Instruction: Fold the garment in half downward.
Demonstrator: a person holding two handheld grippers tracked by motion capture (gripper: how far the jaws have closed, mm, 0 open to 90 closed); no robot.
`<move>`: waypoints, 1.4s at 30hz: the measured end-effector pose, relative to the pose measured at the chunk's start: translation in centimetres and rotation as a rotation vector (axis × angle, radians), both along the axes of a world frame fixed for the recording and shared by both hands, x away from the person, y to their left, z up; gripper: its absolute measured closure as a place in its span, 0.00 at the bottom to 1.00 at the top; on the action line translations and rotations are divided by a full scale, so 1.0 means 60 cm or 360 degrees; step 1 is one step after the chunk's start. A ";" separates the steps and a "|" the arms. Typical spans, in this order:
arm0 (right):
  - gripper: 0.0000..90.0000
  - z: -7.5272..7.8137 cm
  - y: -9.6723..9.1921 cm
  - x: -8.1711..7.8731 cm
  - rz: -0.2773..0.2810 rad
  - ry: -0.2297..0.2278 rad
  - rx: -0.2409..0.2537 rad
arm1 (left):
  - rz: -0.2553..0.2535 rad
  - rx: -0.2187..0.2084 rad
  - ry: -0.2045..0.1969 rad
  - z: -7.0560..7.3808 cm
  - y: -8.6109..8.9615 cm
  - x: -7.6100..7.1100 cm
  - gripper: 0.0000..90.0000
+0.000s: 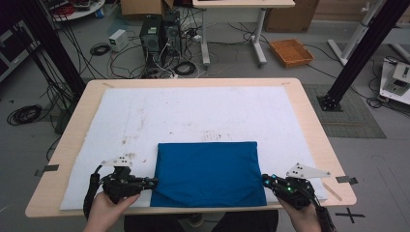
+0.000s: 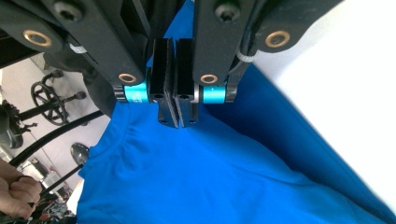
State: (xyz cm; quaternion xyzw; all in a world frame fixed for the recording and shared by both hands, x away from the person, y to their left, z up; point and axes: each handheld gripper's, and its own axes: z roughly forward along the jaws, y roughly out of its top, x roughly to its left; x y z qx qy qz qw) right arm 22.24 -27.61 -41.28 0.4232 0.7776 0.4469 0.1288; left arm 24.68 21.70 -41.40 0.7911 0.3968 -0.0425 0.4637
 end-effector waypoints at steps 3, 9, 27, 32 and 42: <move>0.99 -0.007 -0.003 -0.003 -0.0011 0.0007 -0.0012 | 0.0012 0.0017 0.0002 -0.004 0.001 -0.001 0.98; 0.99 -0.017 -0.008 -0.008 -0.0021 0.0031 -0.0024 | 0.0003 0.0036 0.0019 -0.011 0.002 -0.002 0.98; 0.74 -0.002 -0.011 0.065 -0.0156 -0.0092 -0.0040 | 0.0312 0.0164 -0.0307 0.006 0.006 0.071 0.58; 0.69 -0.001 -0.010 0.122 -0.0223 -0.0107 0.0020 | 0.0389 0.0210 -0.0379 0.000 -0.002 0.121 0.56; 0.66 -0.034 0.008 0.221 -0.0360 0.0025 0.0020 | 0.0427 0.0305 -0.0393 -0.029 -0.030 0.197 0.56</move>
